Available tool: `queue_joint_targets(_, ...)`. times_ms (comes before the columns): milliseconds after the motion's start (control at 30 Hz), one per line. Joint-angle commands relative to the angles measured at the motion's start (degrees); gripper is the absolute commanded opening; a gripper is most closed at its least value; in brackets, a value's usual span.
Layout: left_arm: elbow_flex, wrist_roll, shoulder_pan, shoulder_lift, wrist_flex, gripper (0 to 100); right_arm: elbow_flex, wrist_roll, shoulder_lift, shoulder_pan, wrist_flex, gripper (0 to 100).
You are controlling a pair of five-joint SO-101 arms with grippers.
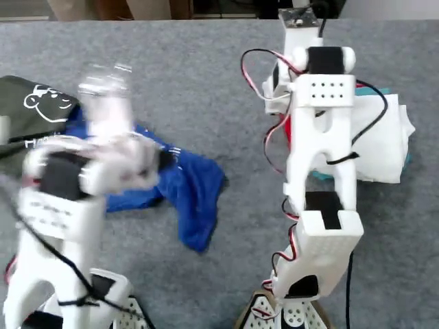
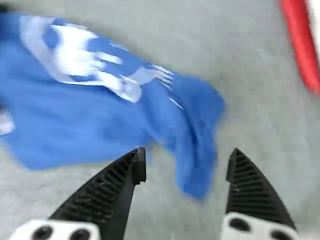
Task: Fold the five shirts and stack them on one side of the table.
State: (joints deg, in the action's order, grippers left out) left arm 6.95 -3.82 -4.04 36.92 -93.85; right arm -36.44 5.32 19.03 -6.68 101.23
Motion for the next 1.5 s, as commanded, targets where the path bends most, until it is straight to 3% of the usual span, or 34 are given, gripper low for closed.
queue_joint_targets(0,-0.4,1.8,20.7,0.7,5.9,28,-2.4,0.6,-0.2,-8.1,0.9,7.8)
queue_joint_targets(133,10.5,4.1,33.2,0.5,20.4,28,-2.3,0.9,2.2,-21.4,-0.4,8.0)
queue_joint_targets(233,20.9,4.1,39.8,-2.2,33.6,28,-2.2,4.8,7.5,-29.7,-3.5,16.8)
queue_joint_targets(433,20.7,2.6,45.0,-20.4,36.0,28,-6.1,5.0,21.3,-40.3,-6.0,45.0)
queue_joint_targets(533,14.5,-0.3,46.3,-29.3,36.1,28,-10.4,5.0,26.2,-42.8,-3.9,46.4)
queue_joint_targets(700,4.3,-0.3,45.4,-44.7,38.2,18,-16.0,5.0,34.2,-40.7,-3.7,35.7)
queue_joint_targets(867,-9.3,-0.3,45.5,-59.1,38.3,1,-20.9,5.1,39.4,-36.0,-0.9,5.5)
queue_joint_targets(900,-12.0,-0.3,46.2,-61.6,38.2,3,-22.2,4.9,39.8,-35.3,0.2,0.0)
queue_joint_targets(1167,-37.0,-0.5,56.0,-72.1,32.4,2,-20.5,3.9,34.8,-27.4,1.2,0.3)
queue_joint_targets(1467,-63.9,-0.4,68.9,-82.5,30.4,2,0.0,-5.1,13.9,-12.1,1.2,0.3)
